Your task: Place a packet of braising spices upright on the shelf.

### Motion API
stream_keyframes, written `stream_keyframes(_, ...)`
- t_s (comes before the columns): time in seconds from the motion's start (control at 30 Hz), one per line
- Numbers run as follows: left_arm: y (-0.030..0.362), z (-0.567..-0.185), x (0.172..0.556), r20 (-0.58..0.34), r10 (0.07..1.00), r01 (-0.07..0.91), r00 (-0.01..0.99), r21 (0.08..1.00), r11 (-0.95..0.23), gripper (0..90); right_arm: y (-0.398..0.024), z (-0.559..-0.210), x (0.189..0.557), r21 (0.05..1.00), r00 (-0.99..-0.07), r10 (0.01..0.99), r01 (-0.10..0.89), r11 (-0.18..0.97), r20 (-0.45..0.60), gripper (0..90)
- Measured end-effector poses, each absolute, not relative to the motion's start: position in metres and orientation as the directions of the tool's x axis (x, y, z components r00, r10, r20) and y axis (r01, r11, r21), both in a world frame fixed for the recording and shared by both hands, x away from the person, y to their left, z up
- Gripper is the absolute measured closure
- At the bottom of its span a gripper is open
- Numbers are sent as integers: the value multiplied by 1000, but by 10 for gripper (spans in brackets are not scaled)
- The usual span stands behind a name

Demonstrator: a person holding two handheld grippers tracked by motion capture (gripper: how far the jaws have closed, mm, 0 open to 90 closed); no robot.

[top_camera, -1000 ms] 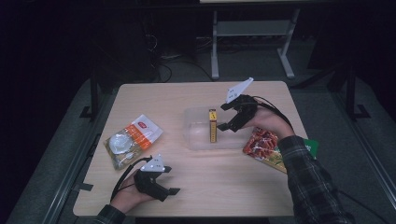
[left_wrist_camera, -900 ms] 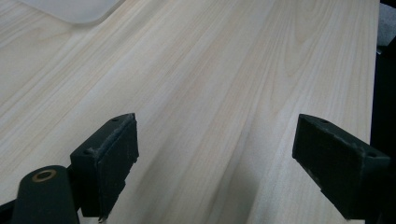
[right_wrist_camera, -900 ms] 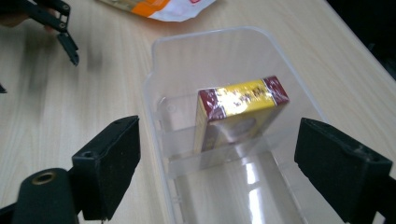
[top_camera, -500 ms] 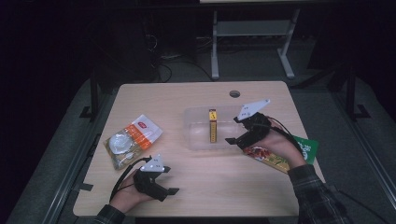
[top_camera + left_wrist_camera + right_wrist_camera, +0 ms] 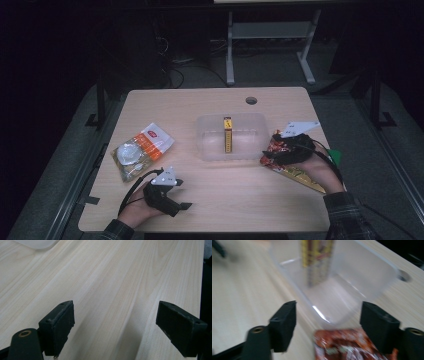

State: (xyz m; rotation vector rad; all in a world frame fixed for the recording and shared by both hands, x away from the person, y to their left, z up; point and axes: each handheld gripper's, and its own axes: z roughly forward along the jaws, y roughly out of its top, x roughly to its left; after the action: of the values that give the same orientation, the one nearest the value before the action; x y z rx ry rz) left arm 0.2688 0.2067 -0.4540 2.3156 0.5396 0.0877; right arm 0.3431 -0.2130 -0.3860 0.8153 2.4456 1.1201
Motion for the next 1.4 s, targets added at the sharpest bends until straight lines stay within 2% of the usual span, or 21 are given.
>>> stream_keyframes(0.13, 206, -454, 269, -93, 402, 351, 911, 686, -637, 147, -238, -392, 351, 767, -687, 725, 436, 472, -55, 541)
stream_keyframes(0.23, 206, -454, 269, -95, 400, 351, 912, 687, -636, 147, -247, -400, 359, 744, -632, 774, 493, 452, -52, 615)
stream_keyframes(0.5, 204, -456, 269, -98, 394, 348, 914, 688, -637, 147, -263, -425, 389, 732, -510, 859, 571, 370, -37, 895)
stream_keyframes(0.87, 205, -456, 269, -99, 394, 350, 914, 686, -638, 147, -277, -456, 421, 725, -404, 915, 625, 290, -17, 899)
stream_keyframes(1.17, 205, -455, 268, -99, 392, 348, 915, 687, -638, 147, -279, -468, 421, 687, -416, 909, 657, 311, -14, 900)
stream_keyframes(1.4, 205, -455, 268, -103, 391, 350, 914, 687, -637, 147, -280, -471, 416, 677, -465, 884, 633, 376, -57, 900)
